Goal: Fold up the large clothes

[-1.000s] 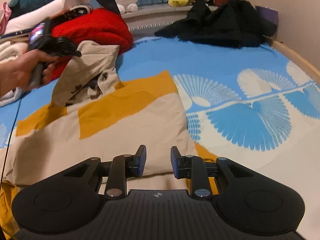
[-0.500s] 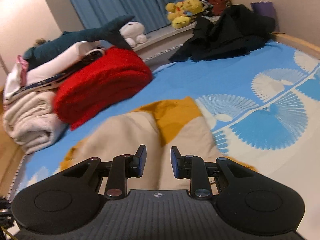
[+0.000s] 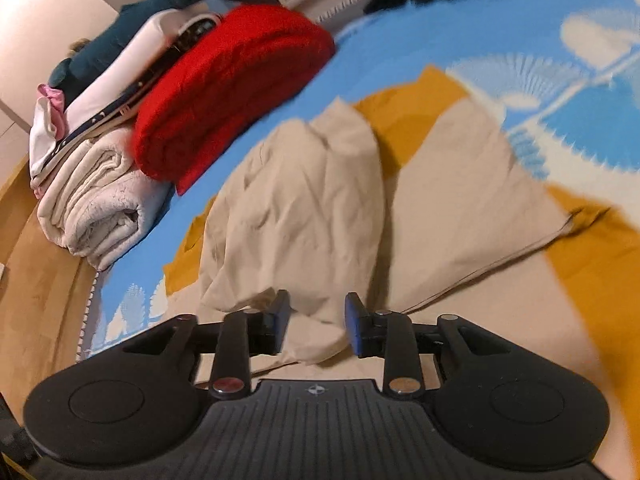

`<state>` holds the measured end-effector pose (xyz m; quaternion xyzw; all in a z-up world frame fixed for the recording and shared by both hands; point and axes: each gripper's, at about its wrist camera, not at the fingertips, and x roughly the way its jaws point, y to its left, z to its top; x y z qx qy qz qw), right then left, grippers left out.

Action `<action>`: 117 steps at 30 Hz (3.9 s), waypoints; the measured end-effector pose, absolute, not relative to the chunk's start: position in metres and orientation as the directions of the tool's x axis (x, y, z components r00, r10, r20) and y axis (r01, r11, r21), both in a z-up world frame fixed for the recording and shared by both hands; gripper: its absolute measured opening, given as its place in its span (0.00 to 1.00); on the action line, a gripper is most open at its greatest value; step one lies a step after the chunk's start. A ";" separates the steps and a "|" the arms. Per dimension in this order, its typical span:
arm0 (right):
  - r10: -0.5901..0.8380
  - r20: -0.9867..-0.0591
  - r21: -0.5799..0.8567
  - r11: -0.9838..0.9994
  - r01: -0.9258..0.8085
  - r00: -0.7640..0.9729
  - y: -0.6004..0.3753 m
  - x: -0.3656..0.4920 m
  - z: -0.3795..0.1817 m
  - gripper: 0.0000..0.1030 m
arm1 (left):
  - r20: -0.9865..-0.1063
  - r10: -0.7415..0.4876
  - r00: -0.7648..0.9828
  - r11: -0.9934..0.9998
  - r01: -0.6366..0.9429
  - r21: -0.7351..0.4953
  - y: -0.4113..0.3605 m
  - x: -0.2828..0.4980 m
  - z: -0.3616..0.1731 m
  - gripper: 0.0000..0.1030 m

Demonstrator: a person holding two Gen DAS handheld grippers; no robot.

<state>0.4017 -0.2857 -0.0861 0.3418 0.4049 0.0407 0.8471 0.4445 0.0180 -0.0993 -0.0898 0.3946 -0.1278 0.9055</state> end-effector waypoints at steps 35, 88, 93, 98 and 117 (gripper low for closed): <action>0.363 -0.789 0.399 0.916 -0.036 0.496 -0.240 0.384 -0.109 0.01 | -0.636 -0.403 0.658 0.858 0.029 -0.513 0.016 0.463 -0.141 0.51; 0.415 -0.686 0.641 0.733 0.226 0.597 -0.260 0.418 -0.149 0.04 | -0.699 -0.424 0.576 0.822 -0.079 -0.564 0.039 0.476 -0.183 0.01; 0.366 -0.600 0.671 0.715 0.198 0.712 -0.274 0.407 -0.121 0.02 | -0.648 -0.384 0.657 0.853 -0.017 -0.522 0.039 0.469 -0.152 0.00; 0.298 -0.773 0.539 0.774 0.333 0.560 -0.265 0.407 -0.146 0.02 | -0.812 -0.273 0.516 0.936 -0.051 -0.348 0.019 0.469 -0.176 0.03; 0.145 -0.796 0.367 0.887 0.279 0.588 -0.259 0.398 -0.118 0.35 | -0.794 -0.155 0.588 0.988 0.099 -0.120 -0.004 0.456 -0.140 0.22</action>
